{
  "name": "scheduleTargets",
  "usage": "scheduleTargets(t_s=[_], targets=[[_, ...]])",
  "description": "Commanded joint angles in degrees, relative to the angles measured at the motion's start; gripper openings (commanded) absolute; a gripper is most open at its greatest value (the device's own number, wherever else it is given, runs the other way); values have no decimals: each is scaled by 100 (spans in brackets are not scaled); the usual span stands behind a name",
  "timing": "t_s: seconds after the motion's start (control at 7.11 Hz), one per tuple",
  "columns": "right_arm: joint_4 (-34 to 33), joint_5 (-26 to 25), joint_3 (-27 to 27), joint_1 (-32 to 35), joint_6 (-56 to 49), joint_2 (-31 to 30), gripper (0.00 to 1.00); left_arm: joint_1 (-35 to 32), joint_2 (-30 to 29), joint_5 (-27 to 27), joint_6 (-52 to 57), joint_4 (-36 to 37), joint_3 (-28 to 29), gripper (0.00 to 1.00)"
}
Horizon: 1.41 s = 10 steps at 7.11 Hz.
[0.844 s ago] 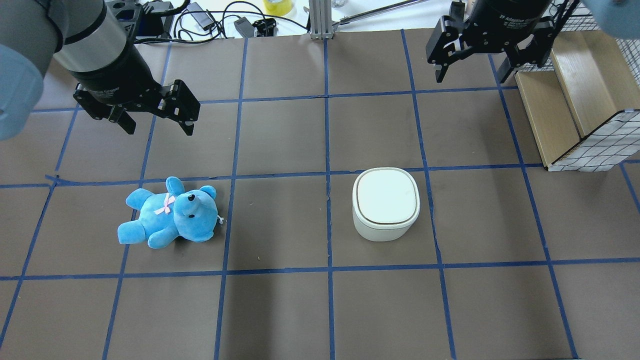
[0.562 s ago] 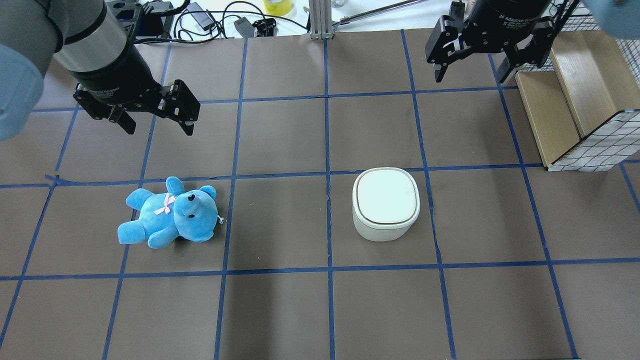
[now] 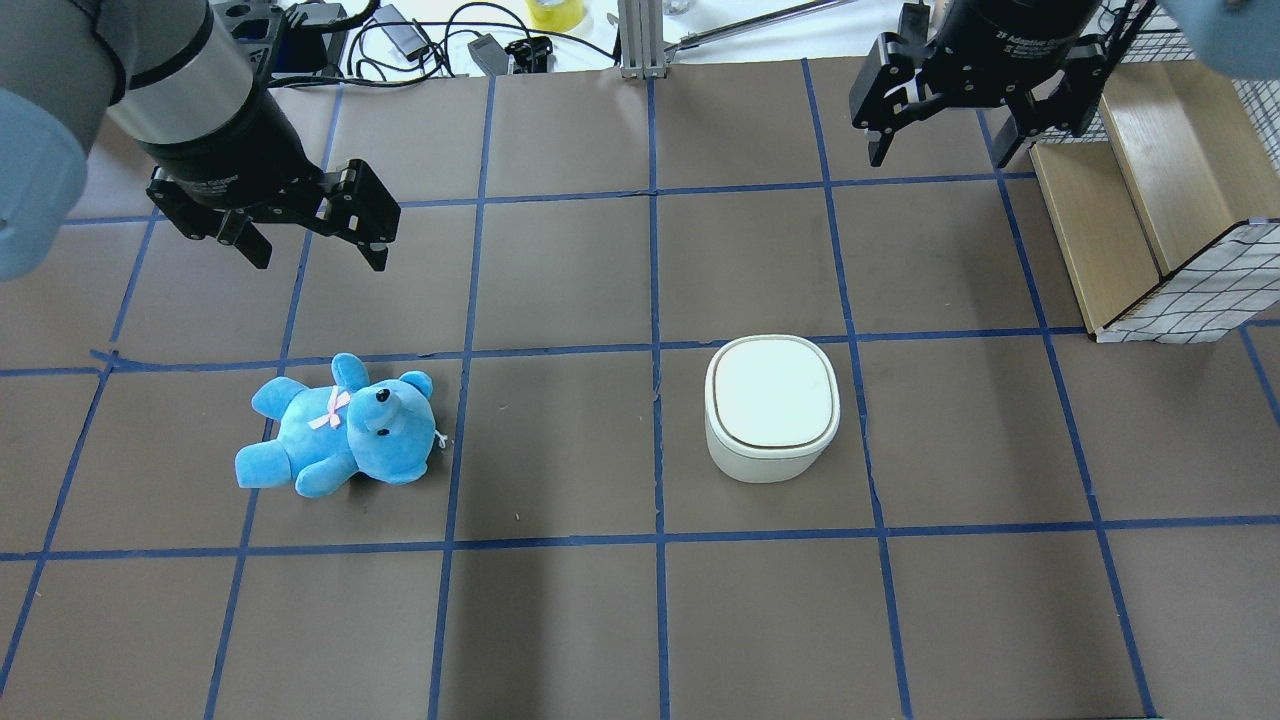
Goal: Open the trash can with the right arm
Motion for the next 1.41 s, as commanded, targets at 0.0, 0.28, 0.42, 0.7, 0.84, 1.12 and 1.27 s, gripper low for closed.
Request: scheduleTargets(t_s=[0.0, 0.28, 0.42, 0.7, 0.84, 1.12, 1.27], targets=[[13, -7, -3, 0, 0, 1, 100, 0, 0, 0, 0, 0, 0, 100], [22, -7, -3, 0, 0, 1, 100, 0, 0, 0, 0, 0, 0, 100], [13, -16, -3, 0, 0, 1, 100, 0, 0, 0, 0, 0, 0, 100], [-13, -85, -47, -17, 0, 18, 7, 0, 0, 0, 0, 0, 0, 100], [22, -112, -30, 0, 0, 10, 0, 0, 0, 0, 0, 0, 0, 100], [66, -86, 40, 26, 9, 1, 0, 0, 0, 0, 0, 0, 0, 100], [153, -34, 41, 44, 9, 18, 0, 0, 0, 0, 0, 0, 0, 100]])
